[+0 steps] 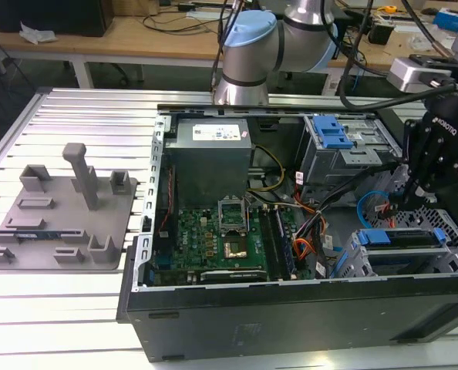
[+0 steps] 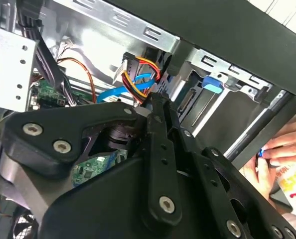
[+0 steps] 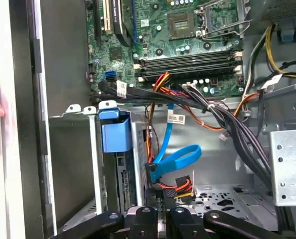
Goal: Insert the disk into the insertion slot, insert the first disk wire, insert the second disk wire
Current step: 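Insert the first disk wire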
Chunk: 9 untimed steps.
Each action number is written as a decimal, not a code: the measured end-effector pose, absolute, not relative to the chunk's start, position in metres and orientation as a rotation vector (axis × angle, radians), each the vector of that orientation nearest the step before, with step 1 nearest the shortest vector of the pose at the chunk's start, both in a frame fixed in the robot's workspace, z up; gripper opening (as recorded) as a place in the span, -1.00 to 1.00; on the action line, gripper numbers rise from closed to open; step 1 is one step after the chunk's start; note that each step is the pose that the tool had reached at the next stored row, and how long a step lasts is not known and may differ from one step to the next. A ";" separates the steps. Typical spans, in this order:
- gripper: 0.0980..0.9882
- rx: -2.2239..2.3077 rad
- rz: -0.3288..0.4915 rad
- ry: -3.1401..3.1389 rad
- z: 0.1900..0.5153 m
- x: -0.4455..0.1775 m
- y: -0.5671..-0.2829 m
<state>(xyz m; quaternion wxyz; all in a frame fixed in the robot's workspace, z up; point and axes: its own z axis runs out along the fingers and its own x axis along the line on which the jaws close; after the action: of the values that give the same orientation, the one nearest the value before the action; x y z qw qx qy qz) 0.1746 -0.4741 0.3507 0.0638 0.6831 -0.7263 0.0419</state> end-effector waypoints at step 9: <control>-0.85 2.134 -0.030 -2.263 0.362 0.175 -0.488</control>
<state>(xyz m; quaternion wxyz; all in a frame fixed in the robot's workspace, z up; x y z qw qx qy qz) 0.1754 -0.4877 0.3619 0.0152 0.6859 -0.7275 -0.0097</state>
